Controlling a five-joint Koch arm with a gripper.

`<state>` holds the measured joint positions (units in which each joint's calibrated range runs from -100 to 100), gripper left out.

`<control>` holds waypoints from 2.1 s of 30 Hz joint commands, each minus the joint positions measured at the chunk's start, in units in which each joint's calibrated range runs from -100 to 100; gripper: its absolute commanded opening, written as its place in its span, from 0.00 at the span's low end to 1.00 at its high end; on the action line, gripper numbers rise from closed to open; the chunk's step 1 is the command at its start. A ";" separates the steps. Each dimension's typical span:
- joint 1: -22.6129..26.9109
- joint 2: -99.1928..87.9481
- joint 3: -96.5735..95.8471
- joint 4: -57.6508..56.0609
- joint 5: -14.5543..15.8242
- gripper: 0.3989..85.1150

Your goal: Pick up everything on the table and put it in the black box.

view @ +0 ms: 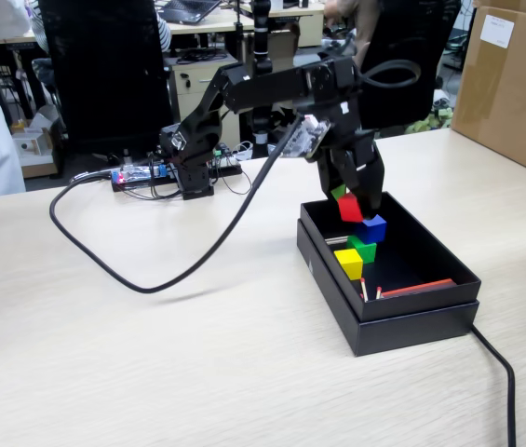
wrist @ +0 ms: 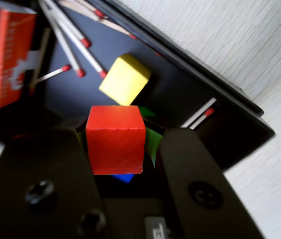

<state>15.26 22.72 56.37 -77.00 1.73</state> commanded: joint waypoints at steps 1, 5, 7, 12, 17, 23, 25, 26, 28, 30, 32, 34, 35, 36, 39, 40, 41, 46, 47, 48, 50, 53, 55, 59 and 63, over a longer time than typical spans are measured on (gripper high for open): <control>-0.05 0.17 5.65 -0.19 0.59 0.16; -0.39 2.47 5.74 -0.19 1.07 0.17; -0.59 3.50 6.19 -0.19 1.12 0.17; -1.27 6.03 7.73 -0.19 1.32 0.17; -1.76 6.37 7.55 -1.83 1.27 0.45; -1.81 -8.78 6.73 -2.78 1.22 0.51; -1.86 -17.96 4.83 -2.78 1.32 0.57; -2.00 -22.89 3.47 -2.78 1.66 0.57; -2.88 -37.46 -4.15 -2.78 2.20 0.57; -3.81 -46.76 -10.85 -2.61 2.20 0.57; -5.08 -56.17 -18.92 -0.36 2.15 0.57; -6.59 -65.23 -27.90 2.40 2.20 0.57; -7.28 -69.25 -32.25 3.35 2.30 0.57; -7.91 -73.95 -37.78 5.17 2.30 0.57; -9.96 -87.26 -54.92 12.34 2.30 0.58; -10.65 -91.62 -60.99 15.45 2.25 0.58; -11.38 -95.52 -66.79 18.73 2.20 0.58; -14.99 -112.16 -92.00 32.99 2.20 0.60; -15.34 -114.11 -94.99 34.28 2.15 0.61; -15.58 -116.06 -97.71 35.75 2.15 0.61; -16.07 -119.28 -102.79 38.00 2.25 0.61; -16.46 -122.03 -109.95 41.54 2.20 0.61; -16.56 -122.72 -114.21 43.44 2.20 0.61; -16.61 -122.72 -119.92 43.87 1.86 0.64; -16.90 -122.72 -127.08 49.66 0.00 0.64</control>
<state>-1.49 -98.58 -70.24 -33.33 3.35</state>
